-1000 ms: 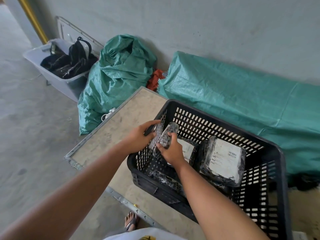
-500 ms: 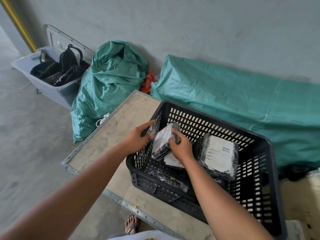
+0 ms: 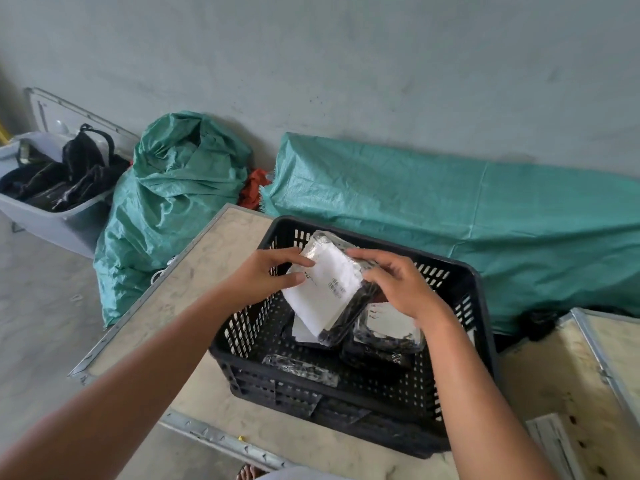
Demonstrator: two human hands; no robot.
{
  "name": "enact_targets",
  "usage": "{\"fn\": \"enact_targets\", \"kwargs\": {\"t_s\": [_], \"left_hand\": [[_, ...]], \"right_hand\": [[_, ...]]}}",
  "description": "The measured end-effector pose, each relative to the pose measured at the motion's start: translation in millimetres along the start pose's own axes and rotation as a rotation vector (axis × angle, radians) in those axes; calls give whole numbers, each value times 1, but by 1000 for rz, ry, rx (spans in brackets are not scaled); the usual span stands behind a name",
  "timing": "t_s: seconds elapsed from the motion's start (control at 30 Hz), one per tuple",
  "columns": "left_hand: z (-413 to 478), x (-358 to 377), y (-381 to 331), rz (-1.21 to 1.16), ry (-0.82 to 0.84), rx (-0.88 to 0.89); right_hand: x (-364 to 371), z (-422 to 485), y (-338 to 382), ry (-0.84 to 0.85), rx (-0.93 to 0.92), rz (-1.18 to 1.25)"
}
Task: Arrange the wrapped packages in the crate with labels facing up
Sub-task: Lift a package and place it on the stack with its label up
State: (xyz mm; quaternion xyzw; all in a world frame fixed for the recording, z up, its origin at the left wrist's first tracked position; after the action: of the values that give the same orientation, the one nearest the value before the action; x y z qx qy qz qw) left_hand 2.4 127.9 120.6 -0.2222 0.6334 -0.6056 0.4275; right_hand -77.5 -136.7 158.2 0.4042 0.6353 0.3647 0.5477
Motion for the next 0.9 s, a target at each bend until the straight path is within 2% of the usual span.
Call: {"fn": "enact_targets", "kwargs": {"t_s": [0.07, 0.17, 0.23, 0.47, 0.63, 0.73, 0.9], "left_hand": [[2, 0, -4, -157, 30, -17], [4, 1, -13, -213, 150, -16], [4, 5, -17, -247, 172, 20], [1, 23, -15, -536, -3, -36], [11, 26, -7, -650, -149, -96], [17, 24, 1, -667, -163, -122], [29, 27, 19, -540, -164, -141]], "right_hand": [[-14, -3, 7, 50, -26, 40], [-32, -7, 16, 98, -27, 125], [-40, -5, 18, 109, -33, 155], [-34, 3, 19, -109, -186, 263], [-13, 3, 5, -111, -98, 5], [1, 6, -2, -66, -71, -73], [13, 27, -23, -74, -48, -99]]}}
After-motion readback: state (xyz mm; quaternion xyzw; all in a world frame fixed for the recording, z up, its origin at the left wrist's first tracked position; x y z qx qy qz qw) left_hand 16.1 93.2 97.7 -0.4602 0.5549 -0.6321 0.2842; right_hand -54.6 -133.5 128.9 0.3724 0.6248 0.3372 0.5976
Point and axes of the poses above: each hand's wrist, its own z-axis towards the middle knuckle, its own x-axis out of the palm, y = z × x, the point moved 1 cm from there along z, towards the middle knuckle, and after that the axes turned 5 degrees about x, right-handed, at the moved point
